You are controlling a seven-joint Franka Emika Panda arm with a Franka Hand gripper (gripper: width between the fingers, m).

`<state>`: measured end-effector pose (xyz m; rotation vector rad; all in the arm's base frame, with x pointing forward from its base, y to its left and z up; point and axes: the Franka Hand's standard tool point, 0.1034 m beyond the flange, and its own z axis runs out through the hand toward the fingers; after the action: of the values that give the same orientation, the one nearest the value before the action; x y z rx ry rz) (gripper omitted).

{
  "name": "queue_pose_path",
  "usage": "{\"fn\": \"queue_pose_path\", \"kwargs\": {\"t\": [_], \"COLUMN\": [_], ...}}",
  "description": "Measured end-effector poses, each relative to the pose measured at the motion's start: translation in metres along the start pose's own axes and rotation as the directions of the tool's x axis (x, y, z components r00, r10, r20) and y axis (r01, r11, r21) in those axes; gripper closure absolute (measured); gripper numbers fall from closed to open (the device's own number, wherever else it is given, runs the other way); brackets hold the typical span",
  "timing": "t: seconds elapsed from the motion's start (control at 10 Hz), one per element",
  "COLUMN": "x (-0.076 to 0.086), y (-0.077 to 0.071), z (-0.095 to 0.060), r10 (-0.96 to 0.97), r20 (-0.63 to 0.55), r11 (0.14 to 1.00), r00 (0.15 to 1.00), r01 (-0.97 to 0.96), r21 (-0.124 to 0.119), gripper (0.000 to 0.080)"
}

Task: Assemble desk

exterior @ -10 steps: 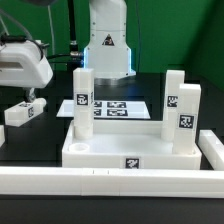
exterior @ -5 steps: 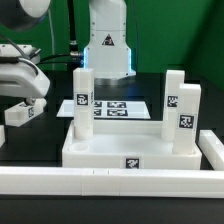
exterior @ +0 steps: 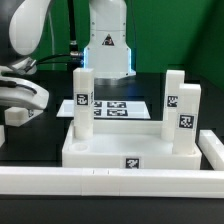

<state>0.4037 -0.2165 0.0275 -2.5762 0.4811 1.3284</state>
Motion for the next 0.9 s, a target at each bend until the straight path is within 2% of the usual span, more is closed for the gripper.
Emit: {"fn": "queue_pose_path", "kwargs": {"t": [0.5,0.9], "x": [0.015,0.016], "y": [0.000,-0.002], "z": [0.009,0.009], "r10": [-0.004,-0.007], "r20": [-0.036,-0.040], "r11": [1.000,1.000], "r00": [0.999,0.999], "r01": [0.003,0.006], "r21": [-0.020,-0.022], "gripper": [0.0150,0.0165]}}
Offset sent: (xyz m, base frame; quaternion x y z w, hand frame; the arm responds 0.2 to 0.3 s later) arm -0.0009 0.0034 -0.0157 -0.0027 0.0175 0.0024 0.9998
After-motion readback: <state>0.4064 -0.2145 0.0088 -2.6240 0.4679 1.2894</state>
